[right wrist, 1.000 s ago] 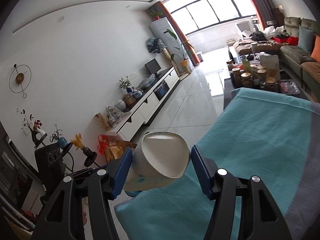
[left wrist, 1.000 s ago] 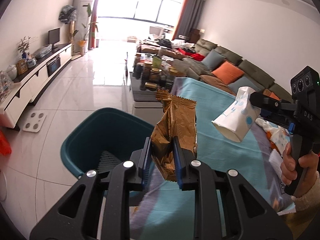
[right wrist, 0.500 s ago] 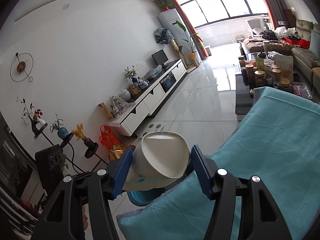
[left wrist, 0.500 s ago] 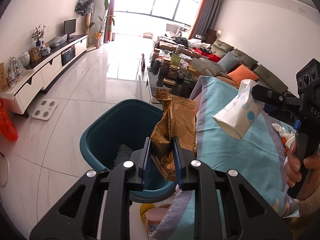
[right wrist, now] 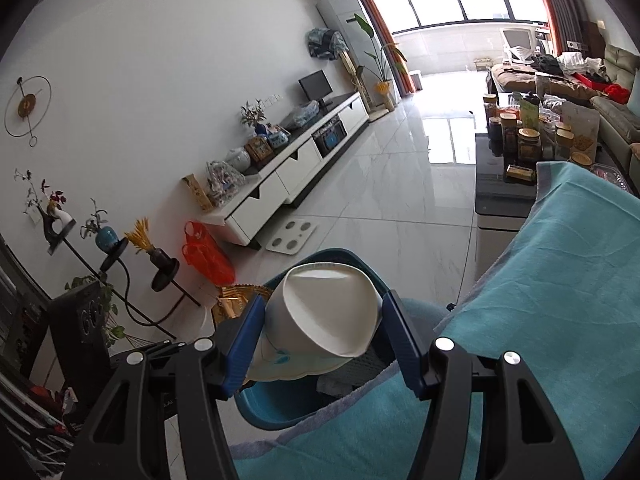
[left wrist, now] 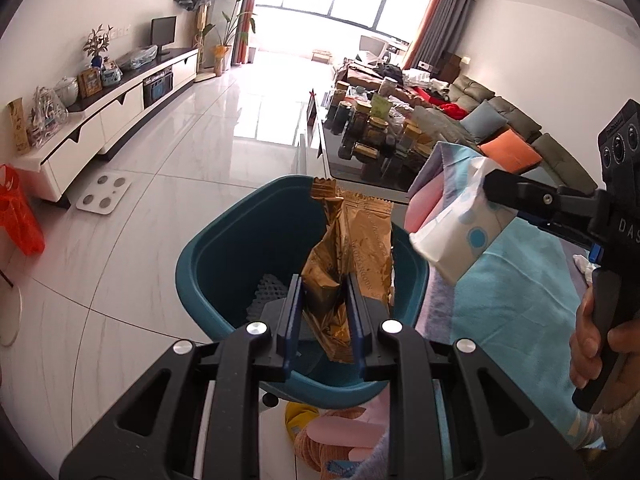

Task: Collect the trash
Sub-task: 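Carry the gold wrapper and white paper cup over the teal bin, then open both grippers to drop the wrapper and cup into the bin, then move both grippers back over the table toward the white foam net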

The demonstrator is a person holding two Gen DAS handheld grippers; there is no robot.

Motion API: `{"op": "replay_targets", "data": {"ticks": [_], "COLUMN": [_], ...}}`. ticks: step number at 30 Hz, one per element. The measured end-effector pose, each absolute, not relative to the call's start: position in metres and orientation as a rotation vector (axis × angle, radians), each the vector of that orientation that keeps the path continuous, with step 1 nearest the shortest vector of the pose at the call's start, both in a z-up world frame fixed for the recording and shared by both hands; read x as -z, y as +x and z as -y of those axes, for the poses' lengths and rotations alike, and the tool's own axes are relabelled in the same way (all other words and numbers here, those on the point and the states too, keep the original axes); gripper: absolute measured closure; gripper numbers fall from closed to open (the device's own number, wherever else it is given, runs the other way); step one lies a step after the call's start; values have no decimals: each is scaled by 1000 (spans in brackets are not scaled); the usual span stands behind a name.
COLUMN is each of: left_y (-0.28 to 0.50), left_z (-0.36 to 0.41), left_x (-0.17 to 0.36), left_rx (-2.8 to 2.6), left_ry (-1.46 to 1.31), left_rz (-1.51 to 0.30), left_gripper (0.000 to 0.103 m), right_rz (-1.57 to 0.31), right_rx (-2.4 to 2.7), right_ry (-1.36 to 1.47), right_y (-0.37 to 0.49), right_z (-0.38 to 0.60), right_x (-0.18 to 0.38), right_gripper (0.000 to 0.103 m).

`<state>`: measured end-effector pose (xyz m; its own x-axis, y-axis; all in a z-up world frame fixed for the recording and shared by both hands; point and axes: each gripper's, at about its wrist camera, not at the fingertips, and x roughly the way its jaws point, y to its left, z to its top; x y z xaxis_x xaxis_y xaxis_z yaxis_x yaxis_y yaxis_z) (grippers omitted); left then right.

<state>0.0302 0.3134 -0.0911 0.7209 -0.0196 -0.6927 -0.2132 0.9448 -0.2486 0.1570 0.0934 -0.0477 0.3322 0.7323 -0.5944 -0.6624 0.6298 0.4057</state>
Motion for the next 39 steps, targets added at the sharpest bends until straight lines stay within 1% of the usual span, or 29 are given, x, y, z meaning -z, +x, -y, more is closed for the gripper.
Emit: {"op": "replay_targets", "data": {"ticks": [13,19,21,23,25,30,39], "left_y": [52,59,60,62,63,60,42], "left_z": [-316,-320,-320,-321,-322,-321,-280], "left_x": [108,117,119,121,123,119,79], "left_rx": [-140,-149,-151,-156,-162,-169,-77], "left_ry": [-352,-373,-372,-382,-390,-375,-257], "left_rz": [-808,-820,-817,-822,-822,-801,-691], "left_gripper": [80,77,74,63,60,57,46], "right_rz": [-913,-937,-940,-940,-938,-922,-798], "right_rx": [-885,-871,-871,-873,-878,-886,-896], "right_ry": [32,22,26,32,43,56,44], "right_y": [170,175,176,175,174,168,137], "right_z": [-125,-133,-133,-130,-124,-104,-49], "right_x": [70,73,73,72,70,62,25], "right_gripper": [44,44,44,44,44,44,40]}}
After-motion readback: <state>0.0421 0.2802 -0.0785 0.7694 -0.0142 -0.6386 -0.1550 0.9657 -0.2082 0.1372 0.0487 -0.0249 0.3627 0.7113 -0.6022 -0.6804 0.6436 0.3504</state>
